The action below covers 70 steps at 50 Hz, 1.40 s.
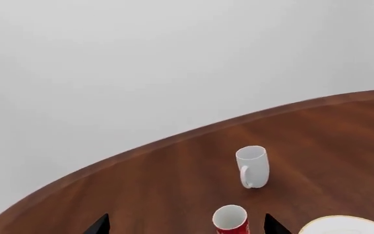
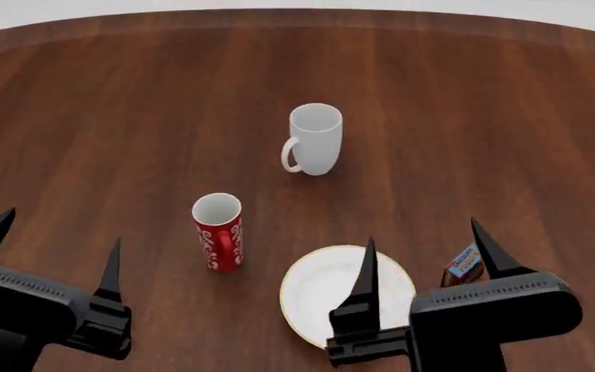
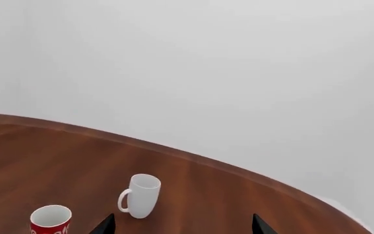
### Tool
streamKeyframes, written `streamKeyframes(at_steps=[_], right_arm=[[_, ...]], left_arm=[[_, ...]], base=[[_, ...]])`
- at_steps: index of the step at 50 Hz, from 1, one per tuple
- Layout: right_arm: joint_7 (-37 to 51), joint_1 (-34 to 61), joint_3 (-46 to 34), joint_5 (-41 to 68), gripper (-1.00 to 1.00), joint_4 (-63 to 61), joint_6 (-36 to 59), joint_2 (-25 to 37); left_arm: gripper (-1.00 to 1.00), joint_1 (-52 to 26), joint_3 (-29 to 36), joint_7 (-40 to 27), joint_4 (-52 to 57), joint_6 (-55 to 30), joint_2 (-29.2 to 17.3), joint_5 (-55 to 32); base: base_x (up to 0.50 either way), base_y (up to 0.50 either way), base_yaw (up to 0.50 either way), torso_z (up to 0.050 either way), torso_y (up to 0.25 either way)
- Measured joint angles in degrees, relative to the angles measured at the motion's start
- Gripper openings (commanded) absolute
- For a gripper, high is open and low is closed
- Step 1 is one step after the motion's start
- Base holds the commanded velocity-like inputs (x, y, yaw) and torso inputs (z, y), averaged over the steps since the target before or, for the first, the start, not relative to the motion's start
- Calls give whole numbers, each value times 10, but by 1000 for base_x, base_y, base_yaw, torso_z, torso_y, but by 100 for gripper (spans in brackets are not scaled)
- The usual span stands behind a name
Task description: Put the white mug on the plate.
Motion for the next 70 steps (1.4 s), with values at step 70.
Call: streamKeyframes(at_steps=[70], right_arm=[[15, 7, -16, 2, 100, 37, -40, 2]], left_arm=[[100, 11, 20, -13, -25, 15, -10, -9]], base=[[181, 266, 0, 0, 0]])
